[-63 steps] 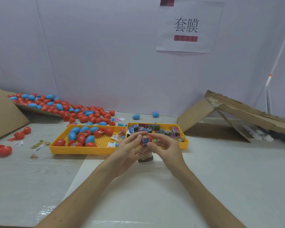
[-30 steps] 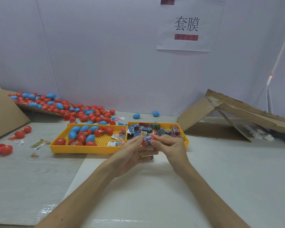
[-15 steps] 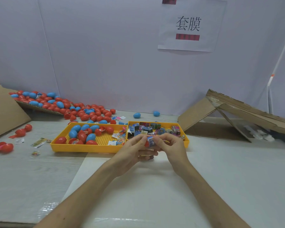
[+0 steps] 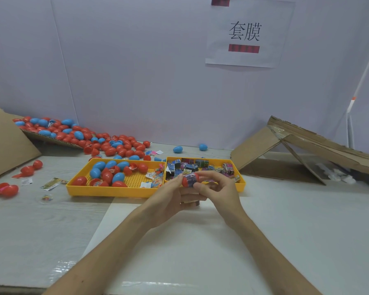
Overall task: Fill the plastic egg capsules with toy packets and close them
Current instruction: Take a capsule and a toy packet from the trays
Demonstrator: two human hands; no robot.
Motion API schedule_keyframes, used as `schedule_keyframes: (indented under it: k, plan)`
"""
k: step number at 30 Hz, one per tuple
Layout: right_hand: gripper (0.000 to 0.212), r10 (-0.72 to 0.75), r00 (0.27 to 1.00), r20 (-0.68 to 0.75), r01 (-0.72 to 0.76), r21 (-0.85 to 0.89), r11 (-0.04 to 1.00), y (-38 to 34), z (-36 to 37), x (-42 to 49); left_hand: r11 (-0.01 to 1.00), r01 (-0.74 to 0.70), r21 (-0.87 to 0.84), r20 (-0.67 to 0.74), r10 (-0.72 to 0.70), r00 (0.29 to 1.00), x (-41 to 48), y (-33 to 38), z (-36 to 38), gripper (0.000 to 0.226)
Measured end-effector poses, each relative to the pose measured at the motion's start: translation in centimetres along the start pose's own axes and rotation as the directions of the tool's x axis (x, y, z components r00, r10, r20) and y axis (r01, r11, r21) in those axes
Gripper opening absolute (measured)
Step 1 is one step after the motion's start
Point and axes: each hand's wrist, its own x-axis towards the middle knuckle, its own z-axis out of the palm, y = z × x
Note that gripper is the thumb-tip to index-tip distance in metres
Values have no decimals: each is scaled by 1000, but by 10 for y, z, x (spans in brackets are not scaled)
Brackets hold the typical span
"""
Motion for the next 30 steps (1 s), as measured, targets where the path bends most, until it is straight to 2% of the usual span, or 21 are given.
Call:
schedule_keyframes:
  k: [3, 6, 11, 16, 22, 26, 28, 30]
  plan:
    - [28, -1, 1000, -29, 1, -11, 1000, 1, -1, 0, 999, 28, 21, -3, -28, 1000, 1, 1, 1, 58]
    - [24, -11, 999, -31, 10, -16, 1000, 1, -1, 0, 998, 27, 51, 10, -27, 1000, -1, 5, 4, 51]
    - [36, -45, 999, -10, 45, -37, 998, 1, 0, -1, 1000, 20, 6, 52, -20, 998, -3, 2, 3, 48]
    - [39, -54, 998, 18, 54, -27, 998, 0, 1, -1, 999, 18, 28, 71, -20, 997, -4, 2, 4, 48]
    - [37, -55, 998, 23, 54, 35, 998, 1, -1, 0, 998, 13, -61, 55, -9, 998, -3, 2, 2, 45]
    - [39, -53, 998, 33, 50, 80, 996, -1, -2, 0, 995, 11, -94, 103, -1, 995, -3, 3, -1, 47]
    - [36, -45, 999, 28, 43, 75, 996, -1, -1, 0, 1000, 9, -20, 91, -7, 996, -4, 4, 2, 42]
    - [32, -42, 999, 6, 42, 59, 997, 0, 0, -1, 969, -56, 241, -31, 66, 997, -1, 1, 6, 37]
